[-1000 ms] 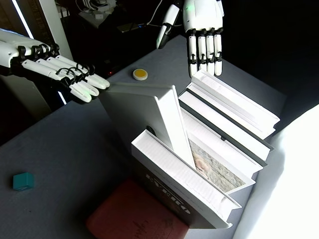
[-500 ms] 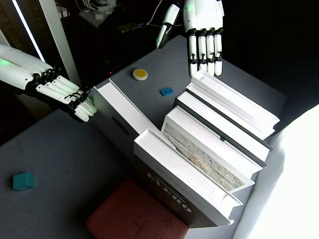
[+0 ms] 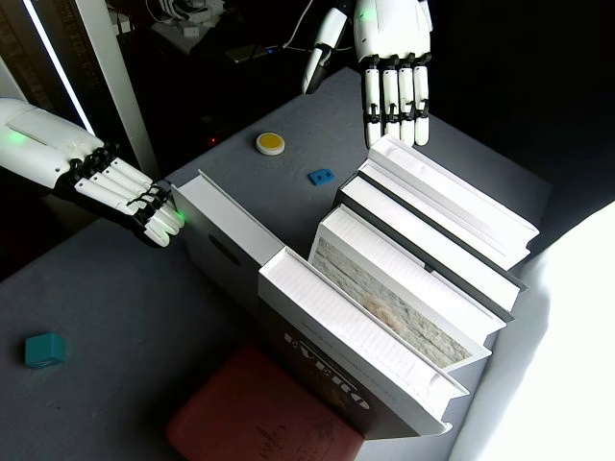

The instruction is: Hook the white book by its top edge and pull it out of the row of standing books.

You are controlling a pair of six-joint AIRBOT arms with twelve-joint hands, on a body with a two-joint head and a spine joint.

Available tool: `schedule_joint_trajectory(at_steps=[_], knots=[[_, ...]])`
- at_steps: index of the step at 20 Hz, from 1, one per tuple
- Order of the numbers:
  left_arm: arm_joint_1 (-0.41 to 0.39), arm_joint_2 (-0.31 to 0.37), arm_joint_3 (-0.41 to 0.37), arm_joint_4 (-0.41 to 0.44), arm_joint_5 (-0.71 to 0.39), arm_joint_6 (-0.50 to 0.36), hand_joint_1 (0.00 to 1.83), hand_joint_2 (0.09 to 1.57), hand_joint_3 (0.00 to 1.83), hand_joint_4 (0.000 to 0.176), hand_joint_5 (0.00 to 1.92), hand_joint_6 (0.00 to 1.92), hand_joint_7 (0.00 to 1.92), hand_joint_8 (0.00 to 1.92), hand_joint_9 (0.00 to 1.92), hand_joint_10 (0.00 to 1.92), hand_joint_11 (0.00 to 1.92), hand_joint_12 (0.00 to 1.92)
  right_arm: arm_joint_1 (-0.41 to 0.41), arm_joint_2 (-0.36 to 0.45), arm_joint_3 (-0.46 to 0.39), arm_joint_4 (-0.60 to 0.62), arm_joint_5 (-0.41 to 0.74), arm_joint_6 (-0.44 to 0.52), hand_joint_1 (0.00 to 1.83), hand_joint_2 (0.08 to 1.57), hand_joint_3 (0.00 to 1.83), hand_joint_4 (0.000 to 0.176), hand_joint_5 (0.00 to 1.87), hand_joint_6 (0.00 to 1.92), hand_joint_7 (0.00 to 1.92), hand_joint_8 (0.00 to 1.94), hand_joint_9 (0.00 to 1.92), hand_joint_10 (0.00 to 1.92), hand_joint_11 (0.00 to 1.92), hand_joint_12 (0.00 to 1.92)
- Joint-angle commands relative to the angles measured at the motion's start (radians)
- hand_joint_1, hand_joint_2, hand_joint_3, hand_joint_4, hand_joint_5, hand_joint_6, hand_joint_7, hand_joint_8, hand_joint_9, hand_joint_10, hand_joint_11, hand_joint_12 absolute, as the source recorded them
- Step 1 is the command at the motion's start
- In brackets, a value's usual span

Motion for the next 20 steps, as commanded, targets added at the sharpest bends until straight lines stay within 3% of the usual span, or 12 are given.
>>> schedule_joint_trajectory(at_steps=[1, 7, 11, 14, 18, 20], knots=[[-0.016, 0.003, 0.006, -0.025, 0.061, -0.002, 0.00, 1.15, 0.00, 0.000, 0.03, 0.01, 0.02, 0.01, 0.00, 0.00, 0.00, 0.00, 0.017, 0.010, -0.019, -0.075, 0.096, 0.001, 0.19, 1.15, 0.00, 0.000, 0.08, 0.00, 0.09, 0.00, 0.09, 0.00, 0.00, 0.32], [-0.014, 0.002, 0.007, -0.024, 0.079, -0.001, 0.00, 1.15, 0.00, 0.000, 0.00, 0.00, 0.00, 0.00, 0.00, 0.00, 0.00, 0.00, 0.059, 0.032, -0.109, -0.075, 0.133, 0.001, 0.19, 1.14, 0.00, 0.000, 0.10, 0.00, 0.11, 0.00, 0.11, 0.00, 0.00, 0.36], [-0.015, 0.002, 0.007, -0.024, 0.079, -0.001, 0.00, 1.15, 0.00, 0.000, 0.04, 0.01, 0.03, 0.01, 0.01, 0.00, 0.00, 0.00, 0.132, 0.039, -0.133, -0.077, 0.130, 0.000, 0.15, 1.16, 0.00, 0.000, 0.03, 0.00, 0.02, 0.00, 0.02, 0.00, 0.00, 0.17], [-0.017, 0.002, 0.008, -0.024, 0.079, -0.001, 0.00, 1.15, 0.00, 0.000, 0.03, 0.00, 0.01, 0.00, 0.00, 0.00, 0.00, 0.00, 0.182, 0.038, -0.133, -0.077, 0.107, 0.014, 0.16, 1.15, 0.00, 0.000, 0.06, 0.00, 0.05, 0.00, 0.06, 0.00, 0.00, 0.25], [-0.018, 0.002, 0.004, -0.025, 0.079, -0.004, 0.00, 1.15, 0.00, 0.000, 0.02, 0.00, 0.01, 0.00, 0.00, 0.00, 0.00, 0.00, 0.318, 0.038, -0.075, -0.078, -0.052, 0.126, 0.13, 1.15, 0.00, 0.000, 0.06, 0.00, 0.05, 0.00, 0.06, 0.00, 0.00, 0.25], [-0.018, 0.002, 0.004, -0.025, 0.079, -0.004, 0.00, 1.15, 0.00, 0.000, 0.02, 0.00, 0.01, 0.00, 0.00, 0.00, 0.00, 0.00, 0.382, 0.038, -0.013, -0.077, -0.185, 0.206, 0.13, 1.15, 0.00, 0.000, 0.07, 0.00, 0.07, 0.01, 0.07, 0.01, 0.00, 0.26]])
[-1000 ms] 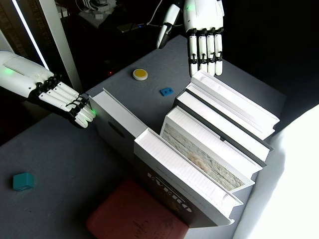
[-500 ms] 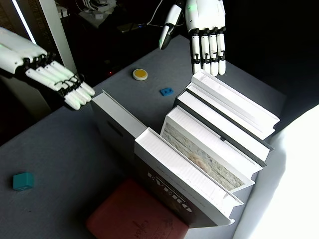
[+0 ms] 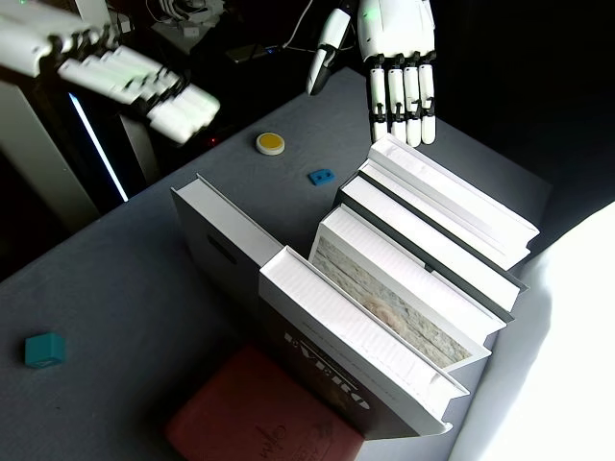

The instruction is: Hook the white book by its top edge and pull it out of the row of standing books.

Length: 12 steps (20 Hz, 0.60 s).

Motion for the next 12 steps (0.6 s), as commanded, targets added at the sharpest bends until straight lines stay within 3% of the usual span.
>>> schedule_joint_trajectory(at_steps=[1, 5, 7, 8, 12], knots=[[-0.017, 0.002, 0.003, -0.025, 0.057, -0.001, 0.00, 1.15, 0.00, 0.000, 0.02, 0.00, 0.01, 0.00, 0.00, 0.00, 0.00, 0.00, 0.026, 0.003, 0.012, -0.056, -0.019, 0.029, 0.16, 1.15, 0.00, 0.000, 0.09, 0.00, 0.08, 0.01, 0.09, 0.01, 0.00, 0.29], [-0.018, 0.002, 0.007, -0.025, 0.045, -0.001, 0.00, 1.15, 0.00, 0.000, 0.02, 0.00, 0.01, 0.00, 0.00, 0.00, 0.00, 0.00, 0.103, 0.004, 0.068, -0.042, -0.195, 0.052, 0.09, 1.17, 0.00, 0.000, 0.03, 0.00, 0.03, 0.00, 0.04, 0.00, 0.00, 0.15], [-0.019, 0.002, 0.006, -0.025, 0.042, -0.001, 0.00, 1.15, 0.00, 0.000, 0.00, 0.00, 0.00, 0.00, 0.00, 0.00, 0.00, 0.00, 0.150, 0.009, 0.084, 0.093, -0.269, 0.000, 0.11, 1.16, 0.00, 0.000, 0.06, 0.00, 0.07, 0.00, 0.07, 0.00, 0.00, 0.24], [-0.020, 0.002, 0.004, -0.025, 0.043, -0.003, 0.00, 1.14, 0.00, 0.000, 0.01, 0.00, 0.00, 0.00, 0.00, 0.00, 0.00, 0.00, 0.171, 0.010, 0.091, 0.166, -0.275, -0.033, 0.11, 1.16, 0.00, 0.000, 0.07, 0.00, 0.08, 0.00, 0.08, 0.00, 0.00, 0.27], [-0.020, 0.002, 0.001, -0.025, 0.043, -0.004, 0.00, 1.15, 0.00, 0.000, 0.03, 0.01, 0.01, 0.00, 0.00, 0.00, 0.00, 0.00, 0.178, 0.009, 0.093, 0.208, -0.236, -0.042, 0.14, 1.15, 0.00, 0.000, 0.07, 0.00, 0.08, 0.00, 0.07, 0.00, 0.00, 0.26]])
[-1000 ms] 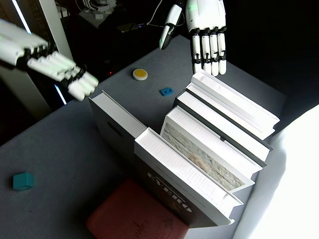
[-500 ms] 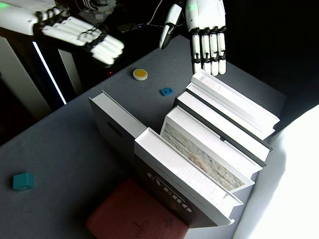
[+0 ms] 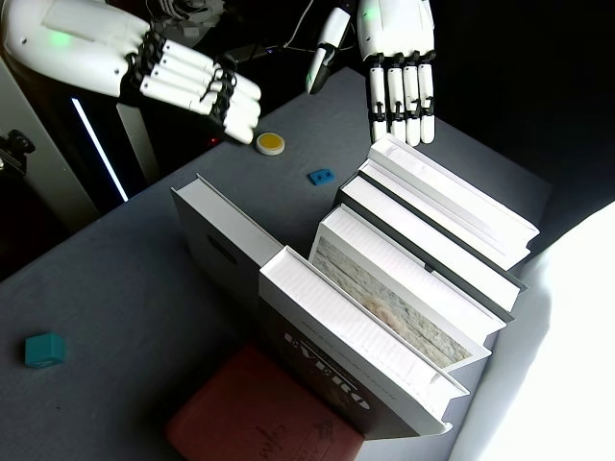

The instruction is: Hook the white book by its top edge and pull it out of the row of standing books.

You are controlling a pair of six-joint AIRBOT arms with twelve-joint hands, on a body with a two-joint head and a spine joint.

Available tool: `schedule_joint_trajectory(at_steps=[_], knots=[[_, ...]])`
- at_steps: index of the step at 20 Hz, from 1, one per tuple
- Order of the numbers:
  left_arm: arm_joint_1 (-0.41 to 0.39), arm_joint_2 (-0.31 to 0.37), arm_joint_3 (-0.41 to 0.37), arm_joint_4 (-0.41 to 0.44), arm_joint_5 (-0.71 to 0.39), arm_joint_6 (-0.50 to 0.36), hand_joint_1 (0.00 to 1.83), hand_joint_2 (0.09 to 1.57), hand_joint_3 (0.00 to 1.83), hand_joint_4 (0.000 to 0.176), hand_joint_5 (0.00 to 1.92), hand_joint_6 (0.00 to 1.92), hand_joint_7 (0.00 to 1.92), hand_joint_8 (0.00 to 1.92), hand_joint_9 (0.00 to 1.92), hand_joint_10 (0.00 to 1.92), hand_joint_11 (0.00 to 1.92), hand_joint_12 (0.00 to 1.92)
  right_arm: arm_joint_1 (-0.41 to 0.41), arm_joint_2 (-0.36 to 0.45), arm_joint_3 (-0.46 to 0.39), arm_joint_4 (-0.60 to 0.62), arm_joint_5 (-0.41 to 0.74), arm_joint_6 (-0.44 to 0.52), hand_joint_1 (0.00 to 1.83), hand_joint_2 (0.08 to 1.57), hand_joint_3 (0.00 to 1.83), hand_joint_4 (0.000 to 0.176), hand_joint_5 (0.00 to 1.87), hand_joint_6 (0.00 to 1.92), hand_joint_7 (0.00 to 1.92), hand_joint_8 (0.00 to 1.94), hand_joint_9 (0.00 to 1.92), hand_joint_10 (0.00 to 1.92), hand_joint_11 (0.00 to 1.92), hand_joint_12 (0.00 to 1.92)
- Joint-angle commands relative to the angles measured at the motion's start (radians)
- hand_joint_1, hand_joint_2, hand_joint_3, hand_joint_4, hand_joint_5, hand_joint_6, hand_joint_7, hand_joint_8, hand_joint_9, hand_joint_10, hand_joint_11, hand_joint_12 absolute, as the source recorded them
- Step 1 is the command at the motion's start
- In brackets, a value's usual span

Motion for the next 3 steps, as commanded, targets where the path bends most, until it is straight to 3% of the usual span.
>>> schedule_joint_trajectory(at_steps=[1, 3], knots=[[-0.014, 0.002, 0.002, -0.025, 0.052, -0.002, 0.00, 1.15, 0.00, 0.000, 0.03, 0.01, 0.01, 0.00, 0.00, 0.00, 0.00, 0.00, 0.017, 0.005, -0.003, -0.007, 0.059, 0.000, 0.15, 1.15, 0.00, 0.000, 0.07, 0.00, 0.08, 0.00, 0.08, 0.00, 0.00, 0.29], [-0.014, 0.002, 0.005, -0.025, 0.052, -0.002, 0.00, 1.15, 0.00, 0.000, 0.01, 0.00, 0.00, 0.00, 0.00, 0.00, 0.00, 0.00, 0.015, 0.005, -0.003, 0.032, 0.051, -0.011, 0.14, 1.15, 0.00, 0.000, 0.07, 0.00, 0.09, 0.00, 0.09, 0.00, 0.00, 0.29]])
